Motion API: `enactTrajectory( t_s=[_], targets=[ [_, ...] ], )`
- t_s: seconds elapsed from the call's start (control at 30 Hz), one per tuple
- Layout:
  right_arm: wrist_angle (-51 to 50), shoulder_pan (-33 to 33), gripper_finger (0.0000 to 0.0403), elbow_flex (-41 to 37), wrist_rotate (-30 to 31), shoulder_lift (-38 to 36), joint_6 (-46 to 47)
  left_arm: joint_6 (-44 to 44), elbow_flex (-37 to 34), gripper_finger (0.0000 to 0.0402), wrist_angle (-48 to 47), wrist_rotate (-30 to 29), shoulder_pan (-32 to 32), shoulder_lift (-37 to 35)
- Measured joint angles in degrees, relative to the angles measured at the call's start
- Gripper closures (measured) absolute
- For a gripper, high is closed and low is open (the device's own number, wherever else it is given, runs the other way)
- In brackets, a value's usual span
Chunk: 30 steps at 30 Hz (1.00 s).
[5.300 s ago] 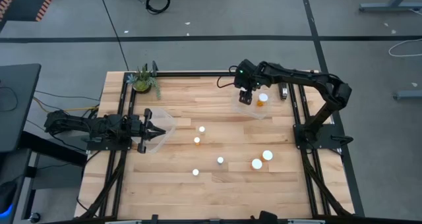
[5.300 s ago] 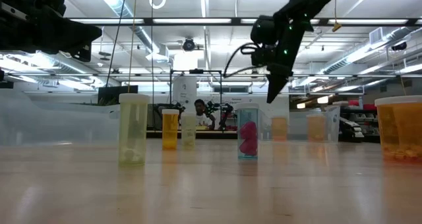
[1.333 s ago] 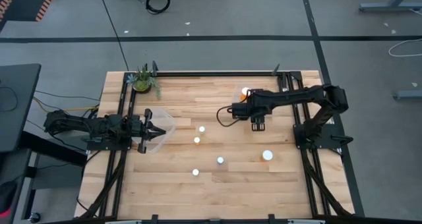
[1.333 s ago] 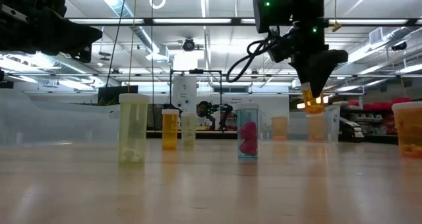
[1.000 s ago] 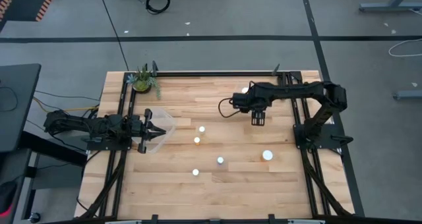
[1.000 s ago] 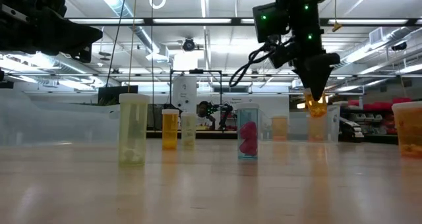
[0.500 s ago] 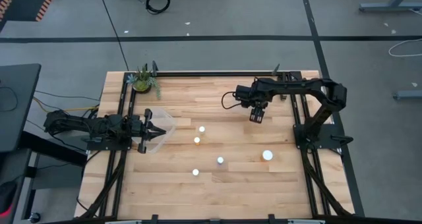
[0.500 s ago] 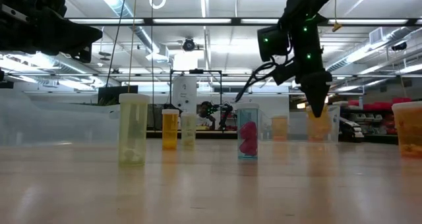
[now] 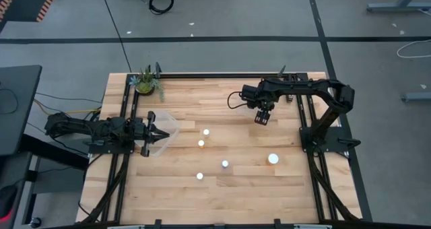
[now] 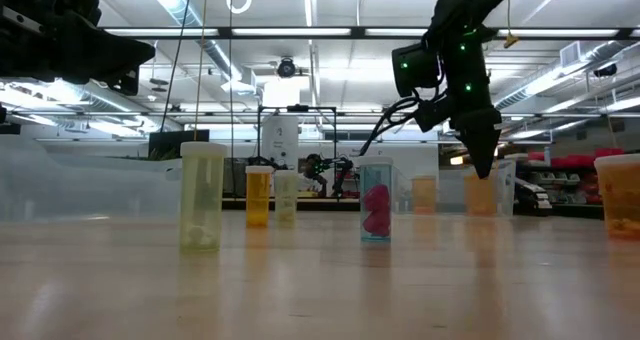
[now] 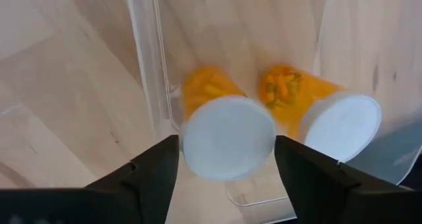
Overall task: Pick and place medicine bottles into bin by pill shape (circle, oval)
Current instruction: Put the big orange pill bottle into the right transparent bin
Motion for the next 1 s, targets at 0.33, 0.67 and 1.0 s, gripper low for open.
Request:
enactTrajectory(
  t_s=[0.33,0.67,1.0],
  targets=[
    [-3.2,0.5,0.0137,2.9,0.3,0.0,0.5,0.0,0.0,0.0371,0.0,0.0,0.0,0.0],
    [-10.3,9.2,0.0137,10.0,3.1,0.0,6.3,0.0,0.0,0.0371,0.0,0.0,0.0,0.0],
    [0.1,24.7,0.0138,5.9,-12.2,0.0,14.8,0.0,0.0,0.0371,0.0,0.0,0.0,0.0]
  ],
)
